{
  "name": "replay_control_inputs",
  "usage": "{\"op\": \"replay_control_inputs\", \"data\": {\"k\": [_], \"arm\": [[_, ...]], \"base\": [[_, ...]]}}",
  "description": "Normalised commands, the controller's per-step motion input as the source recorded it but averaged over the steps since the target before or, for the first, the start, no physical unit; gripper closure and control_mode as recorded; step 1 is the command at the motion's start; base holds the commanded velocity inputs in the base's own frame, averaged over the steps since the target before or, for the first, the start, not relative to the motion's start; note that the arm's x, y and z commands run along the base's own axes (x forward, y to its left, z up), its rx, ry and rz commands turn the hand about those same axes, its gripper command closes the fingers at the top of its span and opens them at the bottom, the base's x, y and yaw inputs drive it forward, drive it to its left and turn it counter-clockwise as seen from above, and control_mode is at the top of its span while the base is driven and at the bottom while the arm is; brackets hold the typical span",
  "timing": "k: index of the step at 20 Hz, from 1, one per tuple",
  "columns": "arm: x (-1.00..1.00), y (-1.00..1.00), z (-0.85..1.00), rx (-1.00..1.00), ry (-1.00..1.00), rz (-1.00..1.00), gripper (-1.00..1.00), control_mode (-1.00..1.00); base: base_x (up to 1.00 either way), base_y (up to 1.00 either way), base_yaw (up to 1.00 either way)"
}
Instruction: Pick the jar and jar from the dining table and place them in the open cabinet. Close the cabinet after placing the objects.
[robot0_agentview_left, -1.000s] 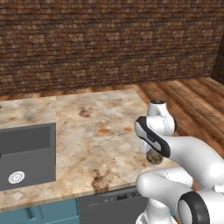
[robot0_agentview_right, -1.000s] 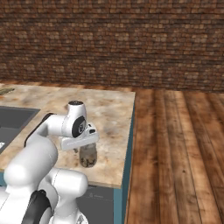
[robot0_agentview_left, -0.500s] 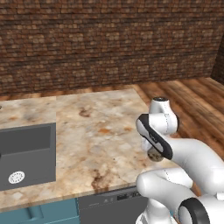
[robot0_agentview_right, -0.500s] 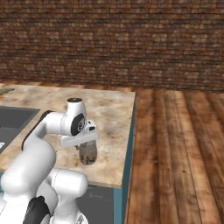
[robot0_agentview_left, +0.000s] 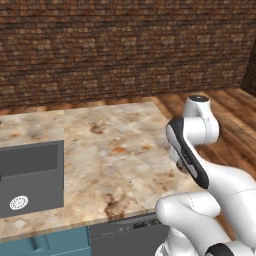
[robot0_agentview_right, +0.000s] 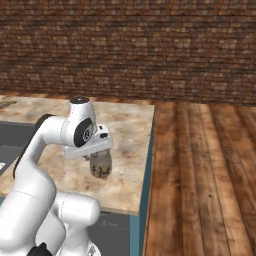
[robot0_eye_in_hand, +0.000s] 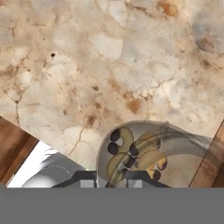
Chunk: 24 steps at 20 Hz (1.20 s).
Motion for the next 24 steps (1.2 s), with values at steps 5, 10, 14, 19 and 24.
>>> {"op": "replay_control_inputs", "data": {"k": [5,10,14,19,24], "arm": [[-0.28,-0.06,0.59,0.0,-0.05,-0.04,1.0,-1.0],[-0.29,-0.02,0.56,-0.04,-0.07,-0.06,1.0,-1.0],[-0.24,0.0,0.38,-0.05,-0.07,-0.11,1.0,-1.0],[-0.21,0.0,0.17,-0.02,-0.06,-0.11,1.0,1.0],[0.0,0.0,0.0,0.0,0.0,0.0,1.0,1.0]], "base": [[0.0,0.0,0.0],[0.0,0.0,0.0],[0.0,0.0,0.0],[-0.03,0.0,-0.01],[-0.07,0.0,-0.03]]}}
